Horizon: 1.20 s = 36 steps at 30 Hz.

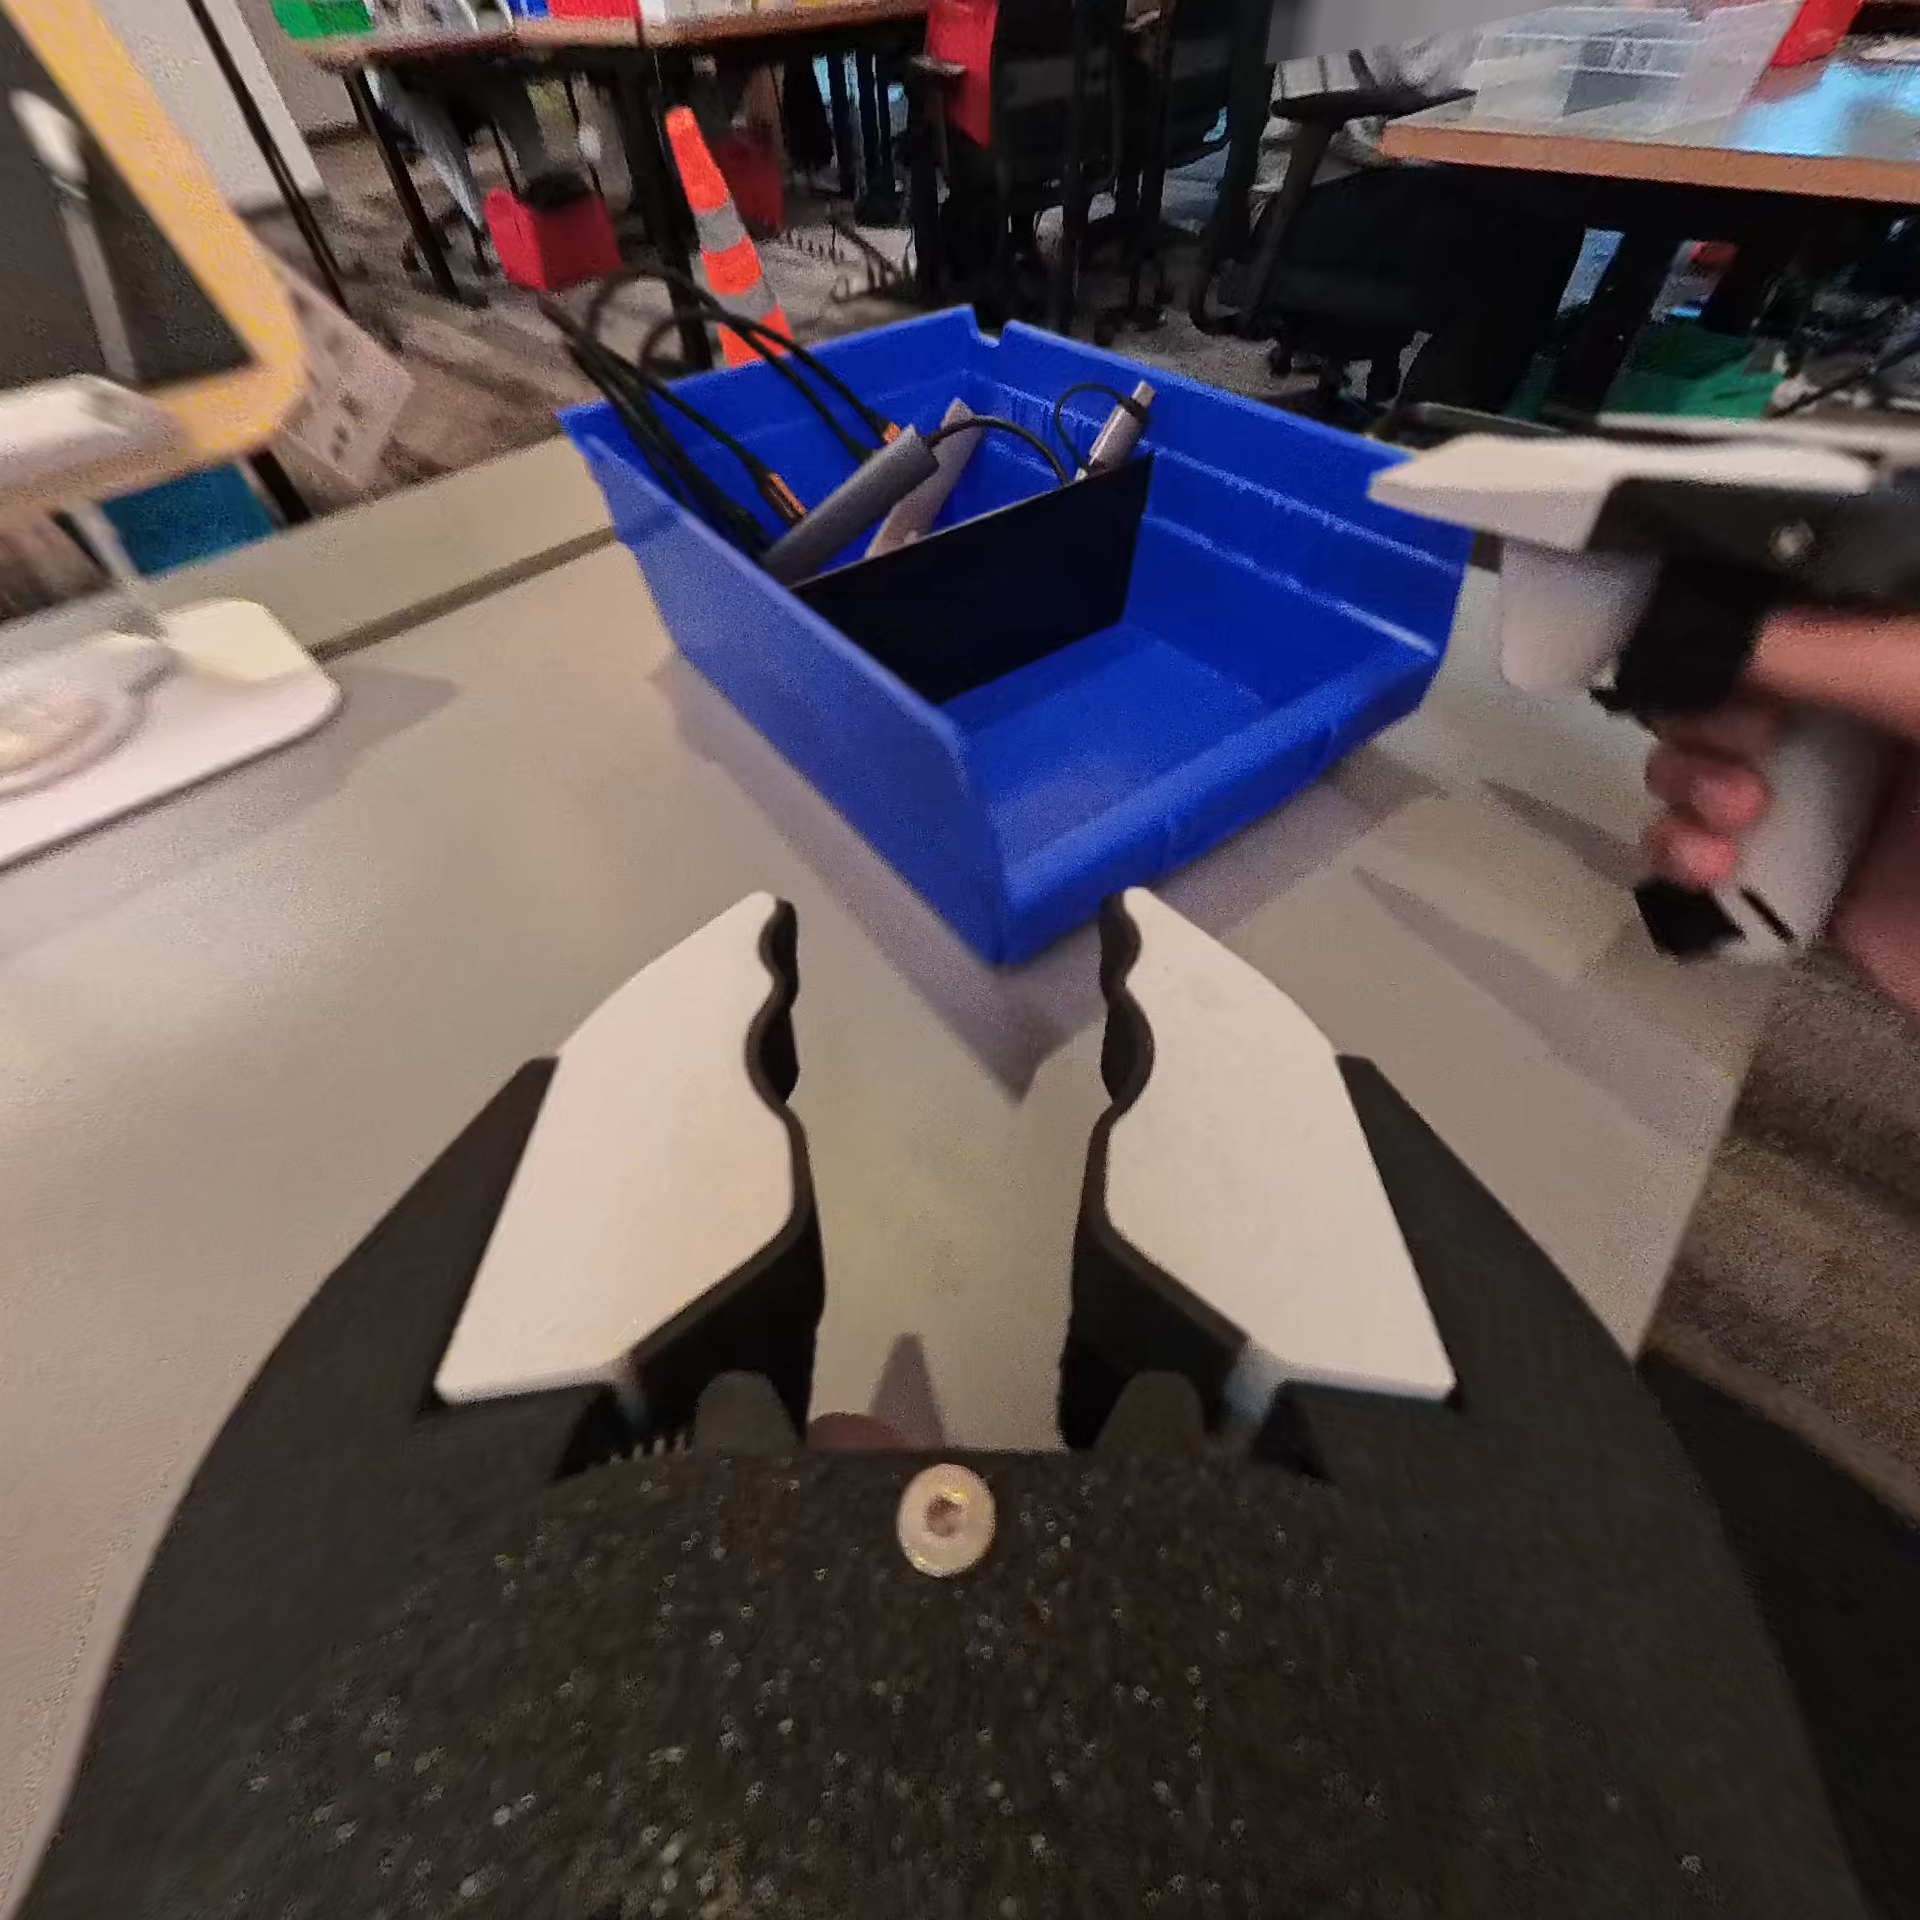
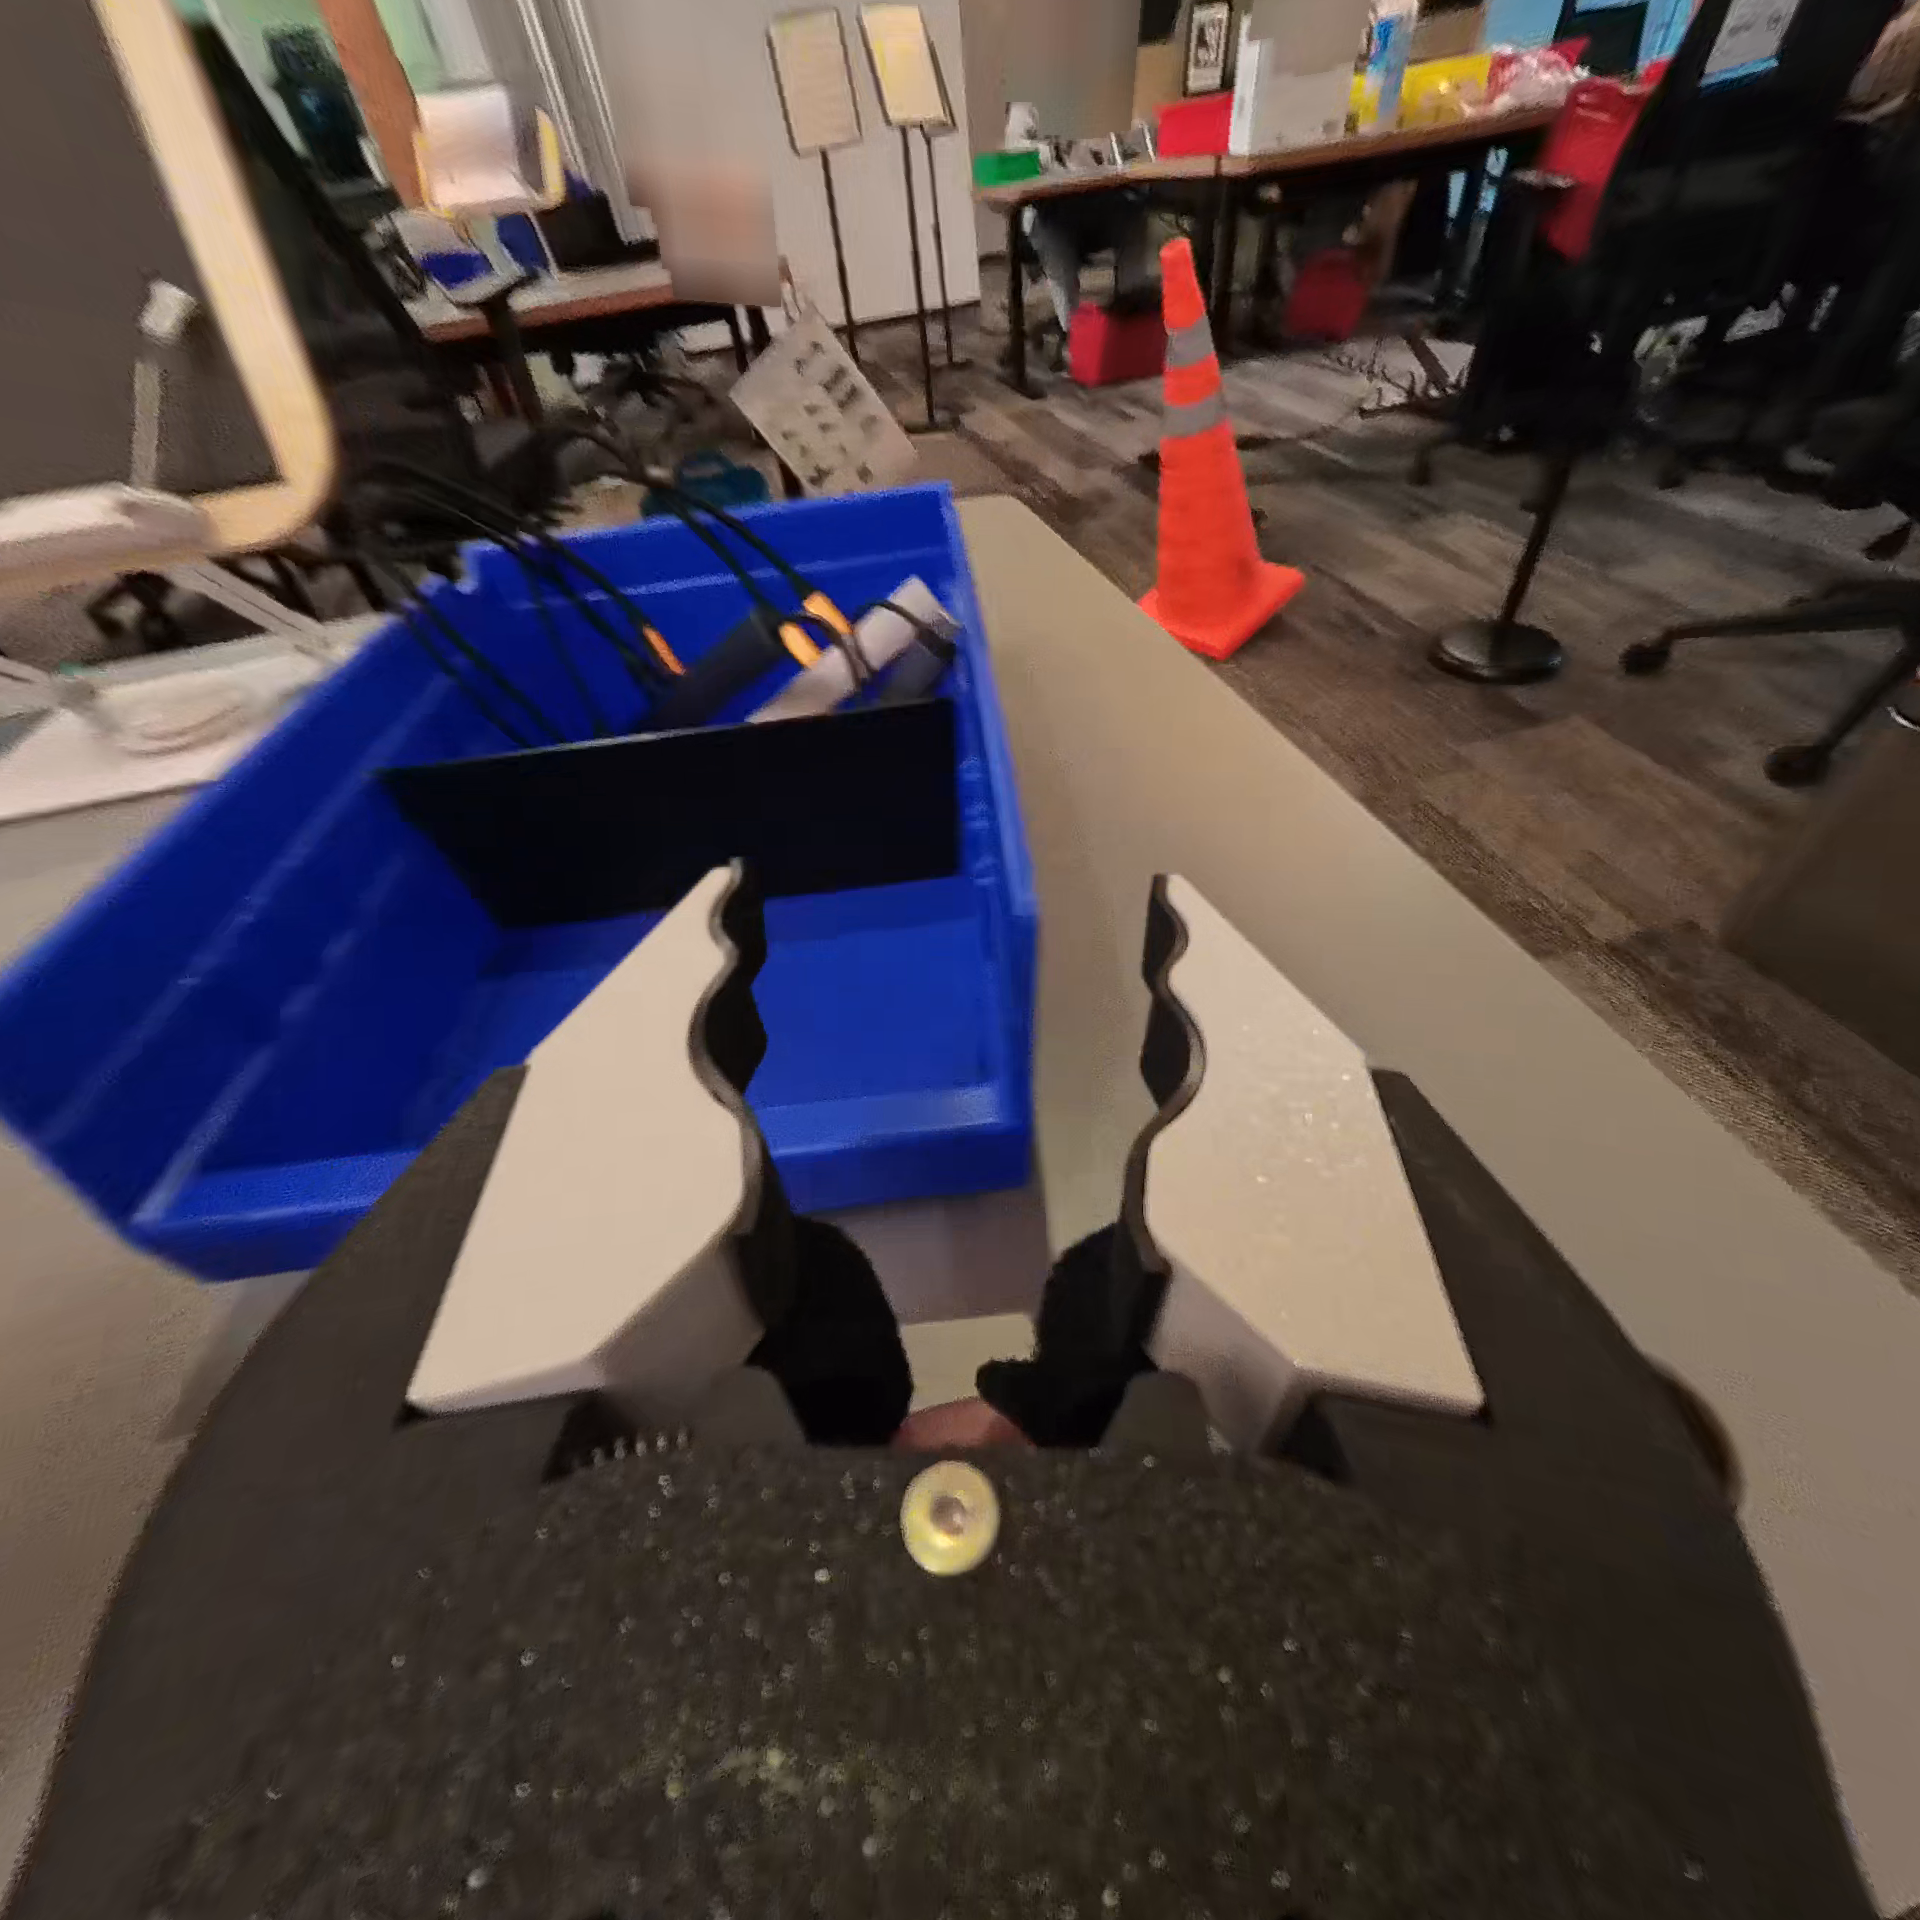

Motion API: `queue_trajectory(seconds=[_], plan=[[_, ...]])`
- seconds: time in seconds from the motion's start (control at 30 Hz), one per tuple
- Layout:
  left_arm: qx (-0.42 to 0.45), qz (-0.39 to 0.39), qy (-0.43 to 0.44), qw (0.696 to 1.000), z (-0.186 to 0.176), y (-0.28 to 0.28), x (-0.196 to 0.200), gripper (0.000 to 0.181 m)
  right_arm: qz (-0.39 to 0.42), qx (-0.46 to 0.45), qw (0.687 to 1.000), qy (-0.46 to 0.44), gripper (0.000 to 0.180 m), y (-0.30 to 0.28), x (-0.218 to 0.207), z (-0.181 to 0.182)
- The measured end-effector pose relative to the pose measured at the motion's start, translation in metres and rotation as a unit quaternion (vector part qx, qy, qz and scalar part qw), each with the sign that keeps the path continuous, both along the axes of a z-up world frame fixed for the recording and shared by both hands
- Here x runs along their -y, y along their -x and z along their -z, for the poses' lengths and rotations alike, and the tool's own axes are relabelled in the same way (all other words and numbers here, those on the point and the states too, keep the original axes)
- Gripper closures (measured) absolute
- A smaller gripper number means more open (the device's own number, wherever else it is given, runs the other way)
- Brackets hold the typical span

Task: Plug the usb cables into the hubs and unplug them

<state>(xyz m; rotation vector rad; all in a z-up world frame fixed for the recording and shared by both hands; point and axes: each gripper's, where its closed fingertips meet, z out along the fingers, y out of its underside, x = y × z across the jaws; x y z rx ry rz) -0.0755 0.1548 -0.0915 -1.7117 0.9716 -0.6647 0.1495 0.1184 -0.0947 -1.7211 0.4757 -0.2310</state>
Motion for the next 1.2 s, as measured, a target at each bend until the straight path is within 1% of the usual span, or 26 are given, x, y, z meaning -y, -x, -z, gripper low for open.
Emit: queue_trajectory(seconds=[0.07,0.1,0.17,0.2,0.23,0.27,0.37,0.43,0.57,0.7,0.83,0.93,1.0,1.03,1.07,1.13,1.17,1.2], plan=[[-0.011,-0.019,0.038,0.999,0.015,-0.037,-0.019,0.123,0.002,-0.001,0.999,0.035,0.109,-0.017,-0.007,0.017],[-0.015,-0.038,0.043,0.998,0.022,-0.048,-0.029,0.123,-0.008,-0.008,0.999,0.049,0.116,-0.020,-0.013,0.025],[-0.026,-0.065,0.046,0.997,0.036,-0.063,-0.044,0.128,-0.037,-0.020,0.997,0.070,0.141,-0.018,-0.024,0.038],[-0.037,-0.071,0.049,0.996,0.044,-0.067,-0.048,0.135,-0.034,-0.022,0.997,0.070,0.159,-0.019,-0.026,0.039],[-0.045,-0.079,0.049,0.995,0.049,-0.069,-0.051,0.150,-0.036,-0.020,0.997,0.059,0.173,-0.017,-0.028,0.037],[-0.045,-0.096,0.047,0.993,0.050,-0.066,-0.056,0.155,-0.035,-0.018,0.998,0.054,0.176,-0.015,-0.029,0.036],[-0.036,-0.125,0.055,0.990,0.046,-0.053,-0.064,0.170,-0.028,-0.009,0.998,0.054,0.176,-0.002,-0.027,0.030],[-0.031,-0.140,0.048,0.989,0.041,-0.036,-0.065,0.174,-0.027,-0.009,0.998,0.058,0.176,0.015,-0.026,0.026],[-0.016,-0.171,0.035,0.985,0.029,0.017,-0.068,0.176,-0.058,-0.002,0.998,0.033,0.176,0.068,-0.035,0.011],[-0.011,-0.217,0.022,0.976,0.017,0.091,-0.077,0.176,-0.111,0.004,0.994,0.020,0.176,0.137,-0.061,0.001],[-0.023,-0.267,0.012,0.963,0.018,0.163,-0.088,0.176,-0.161,0.030,0.986,0.029,0.176,0.203,-0.088,0.008],[-0.034,-0.286,0.021,0.957,0.028,0.198,-0.095,0.176,-0.189,0.030,0.981,0.044,0.176,0.235,-0.101,0.020],[-0.046,-0.276,0.036,0.959,0.041,0.208,-0.097,0.176,-0.198,0.016,0.978,0.064,0.175,0.245,-0.104,0.034],[-0.050,-0.253,0.033,0.966,0.045,0.208,-0.097,0.173,-0.196,0.010,0.979,0.058,0.174,0.246,-0.104,0.035],[-0.052,-0.222,0.026,0.973,0.045,0.207,-0.093,0.170,-0.207,0.009,0.977,0.055,0.169,0.248,-0.103,0.034],[-0.034,-0.176,0.024,0.984,0.034,0.212,-0.079,0.162,-0.248,0.019,0.967,0.062,0.156,0.255,-0.096,0.033],[-0.005,-0.165,0.018,0.986,0.021,0.219,-0.071,0.150,-0.266,0.029,0.961,0.063,0.149,0.257,-0.090,0.030],[0.024,-0.160,0.011,0.987,0.007,0.230,-0.062,0.146,-0.285,0.043,0.956,0.060,0.144,0.259,-0.083,0.027]])
